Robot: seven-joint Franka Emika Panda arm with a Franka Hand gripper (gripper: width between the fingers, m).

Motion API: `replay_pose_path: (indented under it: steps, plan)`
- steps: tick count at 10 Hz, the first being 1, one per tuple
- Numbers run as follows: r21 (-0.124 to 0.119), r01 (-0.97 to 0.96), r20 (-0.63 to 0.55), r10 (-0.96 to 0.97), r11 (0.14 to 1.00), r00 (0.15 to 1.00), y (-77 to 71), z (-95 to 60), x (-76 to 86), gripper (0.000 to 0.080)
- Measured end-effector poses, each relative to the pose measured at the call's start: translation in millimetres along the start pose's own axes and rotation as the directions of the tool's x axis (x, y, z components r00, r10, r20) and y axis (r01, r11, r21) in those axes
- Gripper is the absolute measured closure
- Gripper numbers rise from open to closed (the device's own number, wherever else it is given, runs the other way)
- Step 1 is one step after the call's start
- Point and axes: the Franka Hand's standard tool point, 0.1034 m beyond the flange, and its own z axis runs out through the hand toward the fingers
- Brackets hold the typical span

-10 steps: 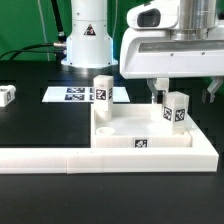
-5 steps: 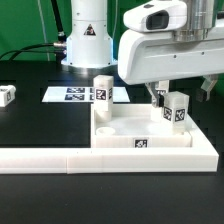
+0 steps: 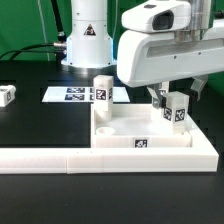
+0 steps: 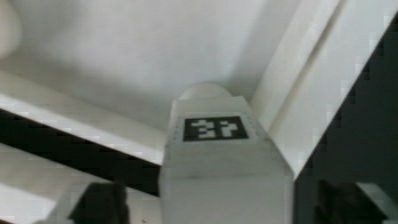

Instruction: Assemble square table

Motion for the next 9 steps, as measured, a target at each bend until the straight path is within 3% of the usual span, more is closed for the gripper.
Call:
replay_pose_path:
  steps: [1, 2, 3, 5, 6, 9]
  plan:
    - [0.0, -0.02, 0.0, 0.02, 1.0, 1.0, 0.1, -0.1, 0.1, 0.0414]
    - [0.0, -0.021, 0.0, 0.021, 1.0, 1.0, 0.3, -0.1, 0.0, 0.0509]
    - [0.0, -0.027, 0.0, 0.027, 1.0, 1.0, 0.3, 0.0, 0.0, 0.0509]
    - [0.006, -0.216, -0.001, 0.216, 0.976, 0.976, -0.4, -0.1, 0.3, 0.0509]
    - [0.016, -0.377, 0.0, 0.378, 0.926, 0.926, -1.1, -0.1, 0.6, 0.0509]
    - [0.022, -0.631, 0.007, 0.631, 0.776, 0.776, 0.2, -0.3, 0.5, 0.0509]
